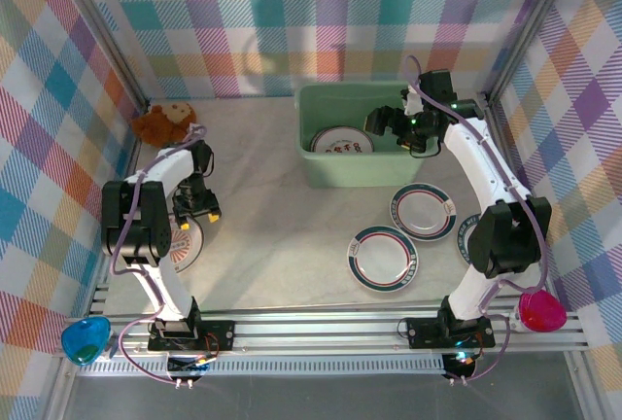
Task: Place the plates into the plastic bin on the countertop
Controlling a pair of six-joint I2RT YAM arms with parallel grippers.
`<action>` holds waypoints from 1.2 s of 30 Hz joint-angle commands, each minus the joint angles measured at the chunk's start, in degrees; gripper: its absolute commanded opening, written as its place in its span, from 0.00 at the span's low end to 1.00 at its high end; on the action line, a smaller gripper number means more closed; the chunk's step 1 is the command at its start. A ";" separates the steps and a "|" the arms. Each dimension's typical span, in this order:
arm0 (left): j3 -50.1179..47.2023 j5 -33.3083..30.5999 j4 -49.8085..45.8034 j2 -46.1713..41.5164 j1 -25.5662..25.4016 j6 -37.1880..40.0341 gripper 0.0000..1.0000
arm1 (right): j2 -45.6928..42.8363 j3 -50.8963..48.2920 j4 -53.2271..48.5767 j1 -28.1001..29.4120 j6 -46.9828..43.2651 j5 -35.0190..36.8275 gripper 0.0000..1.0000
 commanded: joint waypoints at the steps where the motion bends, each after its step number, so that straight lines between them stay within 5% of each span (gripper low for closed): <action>1: -1.49 -1.07 0.40 1.50 1.06 1.05 0.62 | 0.13 -0.96 0.53 0.09 0.69 -1.83 0.99; 14: -6.04 1.41 5.06 2.04 2.43 1.46 0.50 | 0.86 -2.19 0.98 0.08 1.07 -1.65 0.99; 28: -8.12 4.41 6.04 -1.70 2.43 1.43 0.17 | 0.15 -3.59 1.50 0.13 1.49 -0.91 0.99; 36: -6.57 12.43 5.84 -10.38 2.25 -1.80 0.06 | -0.72 -3.33 1.33 0.15 0.75 -0.51 0.99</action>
